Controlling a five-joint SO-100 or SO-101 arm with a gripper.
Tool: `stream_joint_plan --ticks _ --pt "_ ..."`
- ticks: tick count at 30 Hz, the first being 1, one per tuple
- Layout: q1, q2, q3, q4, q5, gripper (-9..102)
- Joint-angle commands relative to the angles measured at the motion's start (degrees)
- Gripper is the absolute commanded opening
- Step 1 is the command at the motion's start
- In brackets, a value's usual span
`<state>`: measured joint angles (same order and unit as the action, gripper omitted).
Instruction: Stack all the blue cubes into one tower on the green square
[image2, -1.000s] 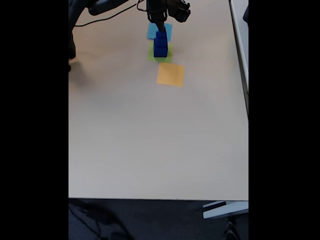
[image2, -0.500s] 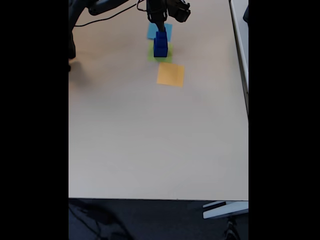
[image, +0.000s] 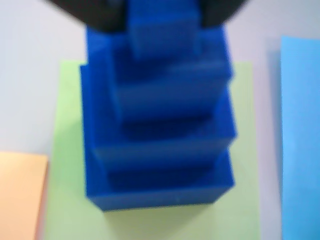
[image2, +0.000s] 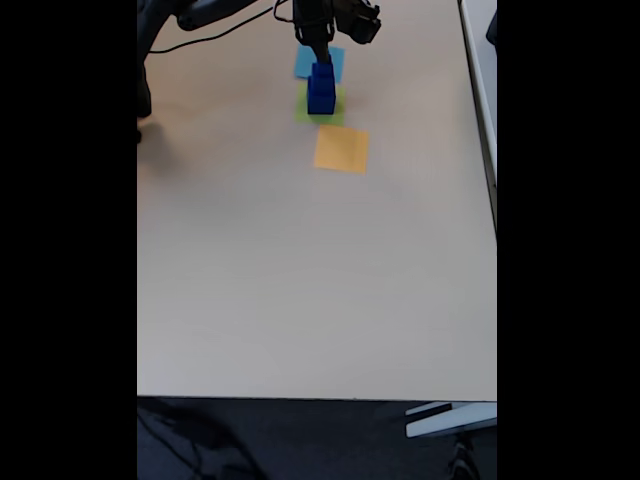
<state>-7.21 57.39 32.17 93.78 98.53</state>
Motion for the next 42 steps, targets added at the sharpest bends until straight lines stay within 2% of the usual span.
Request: stream_joint_plan --ticks 1,34,42 --pt "-0.62 2.72 -3.34 -0.62 -0.26 1" --pt "-0.79 3.16 -3.43 -0.79 -0.88 17" --pt "-0.26 11.6 -2.37 -0.62 -2.99 18"
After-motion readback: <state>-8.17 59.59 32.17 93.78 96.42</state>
